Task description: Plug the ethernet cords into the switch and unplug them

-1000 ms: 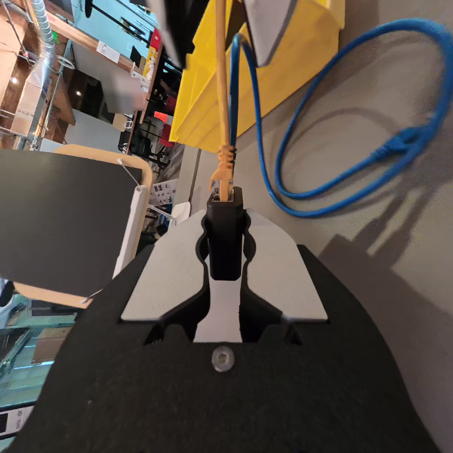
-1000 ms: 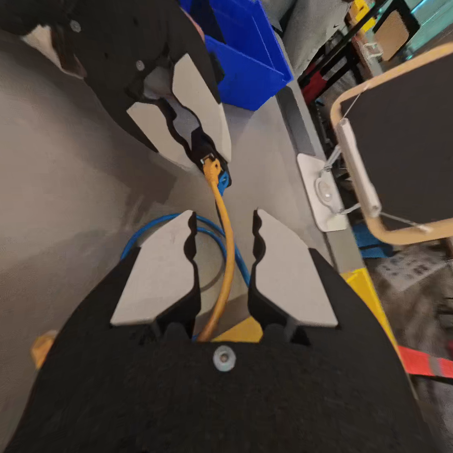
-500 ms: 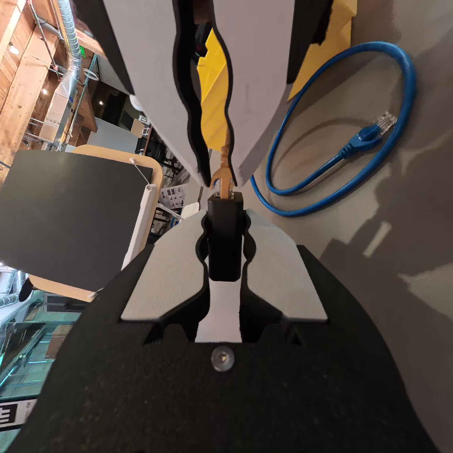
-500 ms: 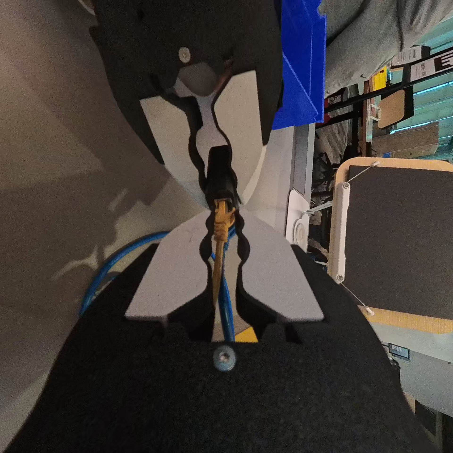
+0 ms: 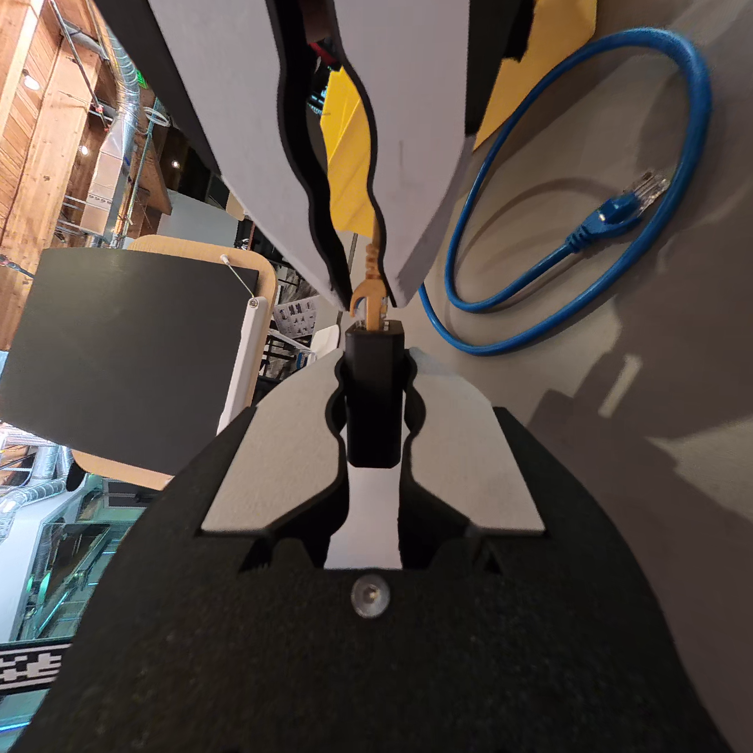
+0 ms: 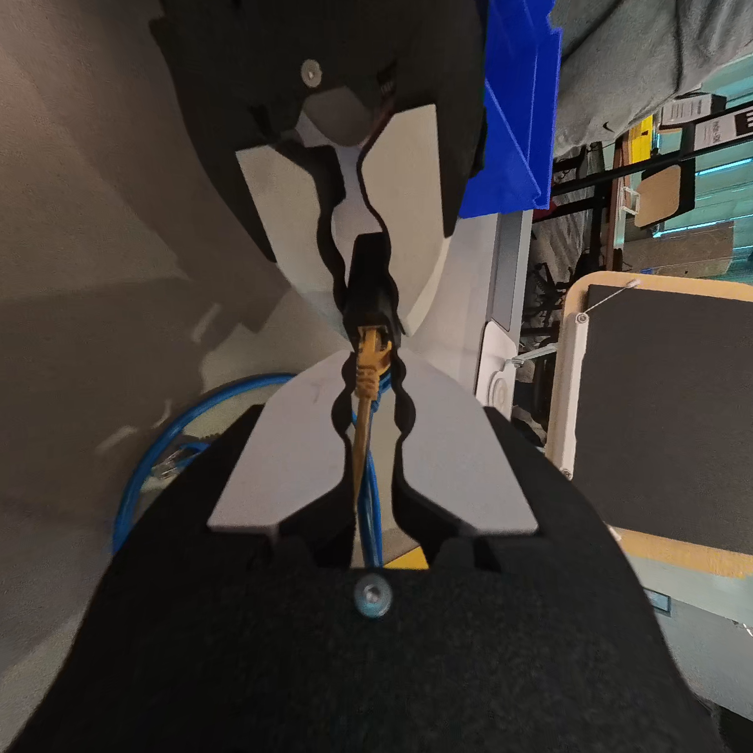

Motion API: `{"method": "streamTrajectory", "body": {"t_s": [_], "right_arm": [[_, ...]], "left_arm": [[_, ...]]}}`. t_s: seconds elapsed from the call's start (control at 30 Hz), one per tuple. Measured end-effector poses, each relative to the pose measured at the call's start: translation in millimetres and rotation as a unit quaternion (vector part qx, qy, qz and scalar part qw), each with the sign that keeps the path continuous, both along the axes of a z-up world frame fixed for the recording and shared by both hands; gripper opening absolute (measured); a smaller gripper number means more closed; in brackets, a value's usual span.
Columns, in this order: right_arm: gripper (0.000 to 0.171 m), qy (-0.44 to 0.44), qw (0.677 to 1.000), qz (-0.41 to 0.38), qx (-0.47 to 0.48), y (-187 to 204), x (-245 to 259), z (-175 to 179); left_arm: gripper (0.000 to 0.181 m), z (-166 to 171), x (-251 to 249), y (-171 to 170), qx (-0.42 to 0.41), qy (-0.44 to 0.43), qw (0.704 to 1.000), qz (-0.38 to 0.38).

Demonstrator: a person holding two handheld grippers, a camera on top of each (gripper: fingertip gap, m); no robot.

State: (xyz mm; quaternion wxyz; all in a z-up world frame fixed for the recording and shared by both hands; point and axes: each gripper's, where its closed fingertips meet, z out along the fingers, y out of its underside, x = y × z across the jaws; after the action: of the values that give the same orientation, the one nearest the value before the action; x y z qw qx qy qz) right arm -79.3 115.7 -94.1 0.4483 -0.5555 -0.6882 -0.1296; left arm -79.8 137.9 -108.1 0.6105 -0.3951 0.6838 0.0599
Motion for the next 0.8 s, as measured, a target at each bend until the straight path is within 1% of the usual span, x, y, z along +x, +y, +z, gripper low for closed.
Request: {"method": "streamTrajectory", "body": {"t_s": [0.13,0.23,0.3,0.37,0.47,0.67,0.8], "right_arm": [[0.014,-0.016,1.0,0.003,-0.004,-1.6,0.3,-2.5],[0.012,-0.04,0.999,-0.003,0.001,-2.8,-1.5,-6.8],[0.011,-0.037,0.999,-0.009,-0.032,-4.2,-1.8,-11.4],[0.011,-0.04,0.999,-0.012,-0.033,-3.9,-1.2,-11.4],[0.012,-0.029,0.999,-0.017,-0.04,-3.4,-1.3,-8.0],[0.015,0.084,0.992,-0.065,-0.065,-2.7,-0.4,2.8],[0.012,0.179,0.969,-0.124,-0.118,-8.1,7.4,6.1]], "left_arm": [[0.024,-2.3,0.8,-0.7,-0.002,0.007,1.0,0.003],[0.024,-6.7,-0.2,0.9,0.003,0.03,0.999,0.012],[0.024,-12.8,-0.3,-0.3,-0.015,0.04,0.999,0.012],[0.024,-13.7,0.0,-0.6,-0.03,0.044,0.999,0.012],[0.024,-10.2,0.1,-0.5,-0.026,0.036,0.999,0.013],[0.024,0.7,-1.4,2.6,0.016,0.013,1.0,0.016],[0.024,6.2,-4.0,4.7,0.056,0.008,0.998,0.031]]}}
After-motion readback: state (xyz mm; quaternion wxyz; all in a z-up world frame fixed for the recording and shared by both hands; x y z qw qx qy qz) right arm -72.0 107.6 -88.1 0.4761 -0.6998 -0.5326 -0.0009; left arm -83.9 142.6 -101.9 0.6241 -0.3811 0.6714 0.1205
